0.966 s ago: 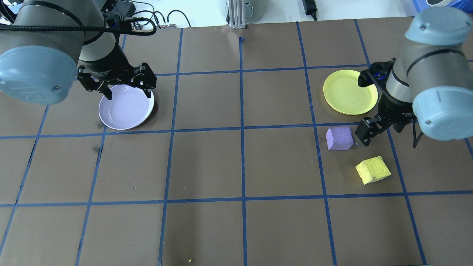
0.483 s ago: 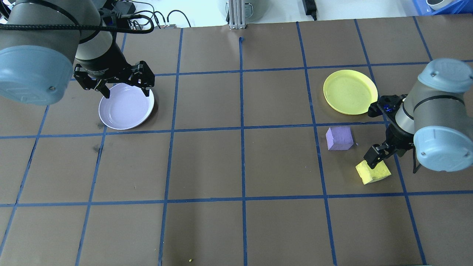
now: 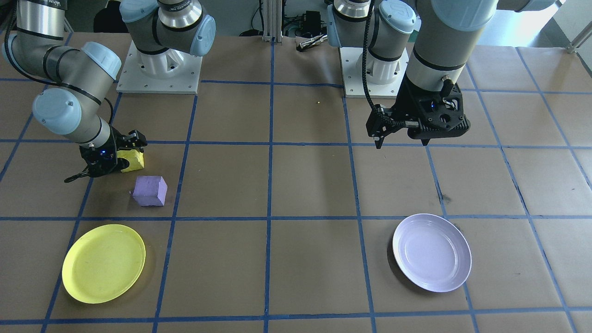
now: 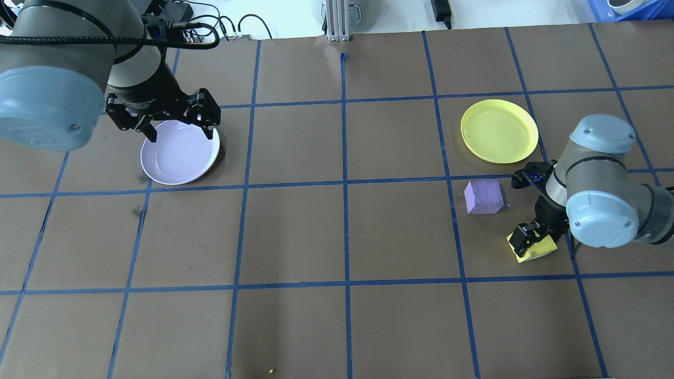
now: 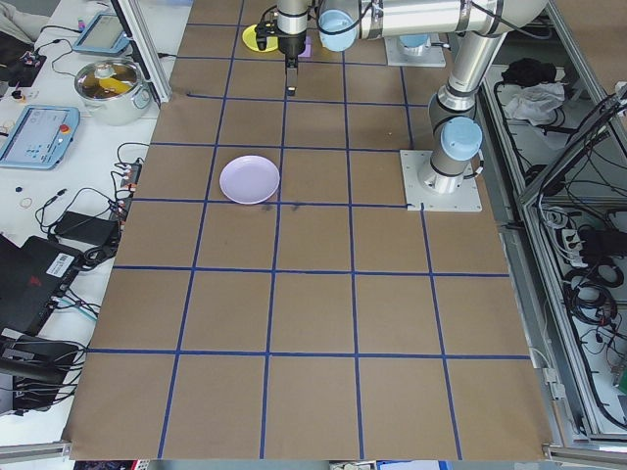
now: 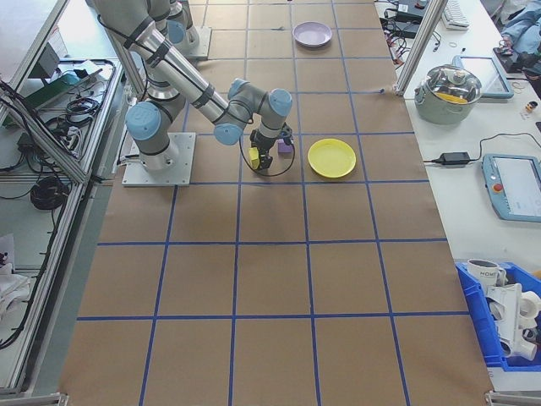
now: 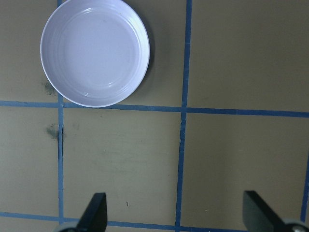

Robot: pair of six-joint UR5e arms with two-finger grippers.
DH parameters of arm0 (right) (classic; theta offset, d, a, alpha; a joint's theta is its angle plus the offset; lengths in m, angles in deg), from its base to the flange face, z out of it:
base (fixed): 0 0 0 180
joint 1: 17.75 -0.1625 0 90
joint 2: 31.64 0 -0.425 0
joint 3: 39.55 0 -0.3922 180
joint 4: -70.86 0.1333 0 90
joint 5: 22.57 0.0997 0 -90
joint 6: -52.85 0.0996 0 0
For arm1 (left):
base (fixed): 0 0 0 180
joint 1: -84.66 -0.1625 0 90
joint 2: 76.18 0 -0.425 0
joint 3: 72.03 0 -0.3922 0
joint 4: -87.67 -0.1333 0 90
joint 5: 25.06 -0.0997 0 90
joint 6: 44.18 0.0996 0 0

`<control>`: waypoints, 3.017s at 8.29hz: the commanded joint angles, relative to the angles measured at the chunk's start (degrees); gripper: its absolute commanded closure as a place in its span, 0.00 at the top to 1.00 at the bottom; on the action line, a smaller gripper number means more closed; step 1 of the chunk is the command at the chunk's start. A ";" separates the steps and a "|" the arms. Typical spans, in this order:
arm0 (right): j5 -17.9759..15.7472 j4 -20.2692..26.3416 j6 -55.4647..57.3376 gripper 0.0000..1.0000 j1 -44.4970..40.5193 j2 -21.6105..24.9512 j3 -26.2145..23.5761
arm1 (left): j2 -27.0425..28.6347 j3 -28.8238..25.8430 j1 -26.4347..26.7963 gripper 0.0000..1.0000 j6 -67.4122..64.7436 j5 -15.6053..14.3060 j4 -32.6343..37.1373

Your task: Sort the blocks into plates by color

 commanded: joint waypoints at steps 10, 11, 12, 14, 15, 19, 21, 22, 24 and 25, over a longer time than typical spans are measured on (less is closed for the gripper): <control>3.19 7.66 5.61 0.69 -8.77 -23.22 41.56 | 0.77 0.04 -0.17 1.00 0.17 -0.49 -0.03; 3.10 8.88 5.71 1.00 -8.69 -23.22 41.48 | 0.85 0.04 -0.17 1.00 0.17 -0.41 -0.11; 3.10 9.76 5.97 1.00 -8.69 -22.79 42.00 | 1.12 0.04 -0.17 1.00 0.08 -0.40 -0.20; 3.19 15.00 8.67 1.00 -8.77 -18.42 42.09 | 0.50 -0.05 -0.17 1.00 0.25 -0.41 -0.12; 4.49 20.44 16.09 1.00 -8.86 -15.43 41.13 | 0.59 -0.14 -0.26 1.00 0.43 -0.40 -0.20; 4.61 13.56 26.37 1.00 -11.85 -6.80 22.21 | 0.86 -0.05 -0.26 1.00 0.08 -0.40 -0.20; 2.13 5.92 26.80 1.00 -11.85 -7.57 15.05 | 0.94 -0.05 -0.26 1.00 -0.01 -0.32 -0.20; 3.09 5.99 27.15 1.00 -11.85 -8.62 14.93 | 0.86 -0.05 -0.17 1.00 -0.27 -0.32 -0.29; 4.95 6.16 26.98 1.00 -11.85 -8.46 15.37 | 1.29 0.04 -0.17 1.00 0.25 -0.32 -0.29; 4.77 5.91 26.63 1.00 -11.85 -8.63 15.37 | 1.29 0.04 -0.17 1.00 -0.44 -0.32 -0.29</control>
